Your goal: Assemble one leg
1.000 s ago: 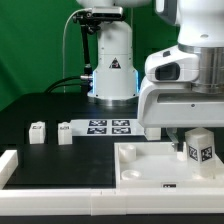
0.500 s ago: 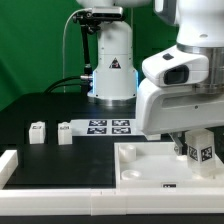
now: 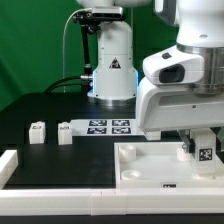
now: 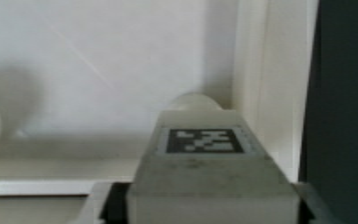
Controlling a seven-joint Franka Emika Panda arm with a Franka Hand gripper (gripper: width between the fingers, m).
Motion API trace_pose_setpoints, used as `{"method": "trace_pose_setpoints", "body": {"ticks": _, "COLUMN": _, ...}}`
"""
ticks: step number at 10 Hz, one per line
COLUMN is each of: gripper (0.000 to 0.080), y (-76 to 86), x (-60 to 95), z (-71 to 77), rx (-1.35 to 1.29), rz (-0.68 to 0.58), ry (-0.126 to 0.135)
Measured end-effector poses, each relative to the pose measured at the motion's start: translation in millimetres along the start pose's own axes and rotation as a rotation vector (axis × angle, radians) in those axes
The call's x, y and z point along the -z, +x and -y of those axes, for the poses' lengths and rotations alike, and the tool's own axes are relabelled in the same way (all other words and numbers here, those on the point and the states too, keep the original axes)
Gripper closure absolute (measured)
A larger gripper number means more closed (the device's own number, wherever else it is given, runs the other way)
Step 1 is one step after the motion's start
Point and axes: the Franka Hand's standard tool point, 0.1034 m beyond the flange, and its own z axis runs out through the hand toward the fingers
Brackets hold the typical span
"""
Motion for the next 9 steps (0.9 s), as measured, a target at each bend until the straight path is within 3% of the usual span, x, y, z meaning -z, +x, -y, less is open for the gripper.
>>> {"method": "trace_pose_setpoints", "body": {"ticks": 4, "gripper": 0.0509, "y": 1.1, "x": -1.5, "z": 0.7, "rx": -0.62, "rz": 0.012, "ry": 0.008}}
{"method": "trace_pose_setpoints", "body": {"ticks": 7, "gripper": 0.0509, "y": 1.5, "x": -1.4, "z": 1.1, "rx": -0.751, "rz": 0.012, "ry": 0.008}}
{"method": "trace_pose_setpoints", "body": {"ticks": 8, "gripper": 0.0385, "y": 1.4, "x": -1.5, "z": 1.2, "rx": -0.74, "rz": 0.012, "ry": 0.008}}
{"method": "trace_pose_setpoints", "body": {"ticks": 9, "gripper": 0.0385, "y": 1.4, "x": -1.5, "z": 1.2, "rx": -0.722, "rz": 0.012, "ry": 0.008}}
